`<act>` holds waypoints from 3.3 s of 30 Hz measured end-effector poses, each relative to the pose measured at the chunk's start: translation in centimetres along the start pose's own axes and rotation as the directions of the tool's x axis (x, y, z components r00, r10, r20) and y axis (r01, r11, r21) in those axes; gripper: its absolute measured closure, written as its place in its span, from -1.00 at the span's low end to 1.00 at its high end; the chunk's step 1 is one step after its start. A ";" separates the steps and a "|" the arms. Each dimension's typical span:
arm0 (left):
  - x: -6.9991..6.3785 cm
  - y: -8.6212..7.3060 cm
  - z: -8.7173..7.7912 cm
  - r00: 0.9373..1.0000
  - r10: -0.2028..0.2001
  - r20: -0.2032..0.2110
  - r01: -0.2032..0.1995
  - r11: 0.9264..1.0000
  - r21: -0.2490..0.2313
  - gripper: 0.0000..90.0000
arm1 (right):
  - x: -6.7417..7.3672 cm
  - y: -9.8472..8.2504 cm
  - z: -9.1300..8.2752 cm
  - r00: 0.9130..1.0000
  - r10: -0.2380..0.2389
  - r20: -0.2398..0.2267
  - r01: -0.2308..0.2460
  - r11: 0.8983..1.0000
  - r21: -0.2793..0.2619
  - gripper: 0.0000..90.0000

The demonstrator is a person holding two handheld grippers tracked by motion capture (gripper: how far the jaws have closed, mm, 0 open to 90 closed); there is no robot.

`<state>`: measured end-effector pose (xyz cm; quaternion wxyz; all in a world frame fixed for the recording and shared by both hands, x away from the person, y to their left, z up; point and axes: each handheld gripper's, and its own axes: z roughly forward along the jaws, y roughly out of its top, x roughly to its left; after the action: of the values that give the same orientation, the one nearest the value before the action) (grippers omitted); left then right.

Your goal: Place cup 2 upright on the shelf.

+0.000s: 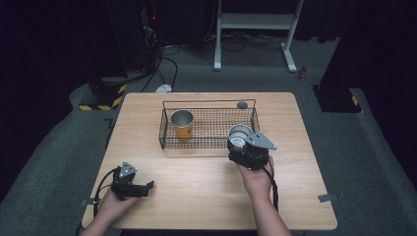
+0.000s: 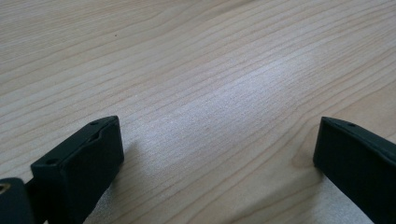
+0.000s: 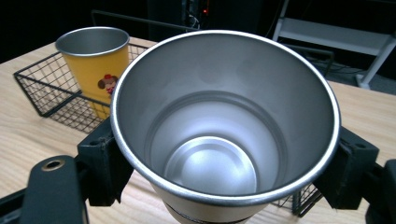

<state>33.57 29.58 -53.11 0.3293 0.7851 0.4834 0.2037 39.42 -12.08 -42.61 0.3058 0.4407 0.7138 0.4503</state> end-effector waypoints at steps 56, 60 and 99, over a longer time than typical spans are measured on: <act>0.0 0.0 0.0 1.000 0.005 0.006 -0.005 1.000 0.002 -0.96 | -1.9 4.1 5.3 0.998 0.022 0.060 -0.022 1.000 -0.011 -0.58; 0.0 0.0 0.0 1.000 0.006 0.008 -0.006 1.000 0.000 -0.96 | -2.1 4.0 5.8 0.997 0.035 0.066 -0.035 0.999 -0.004 -0.58; 0.1 0.1 0.1 1.000 0.015 0.013 -0.015 1.000 0.001 -0.96 | -1.5 2.6 12.9 0.996 0.047 0.078 -0.063 0.976 0.209 -0.58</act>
<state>33.70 29.61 -53.10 0.3305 0.7901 0.4754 0.2010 51.71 -8.07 -45.42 0.2703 0.5064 0.7336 0.3639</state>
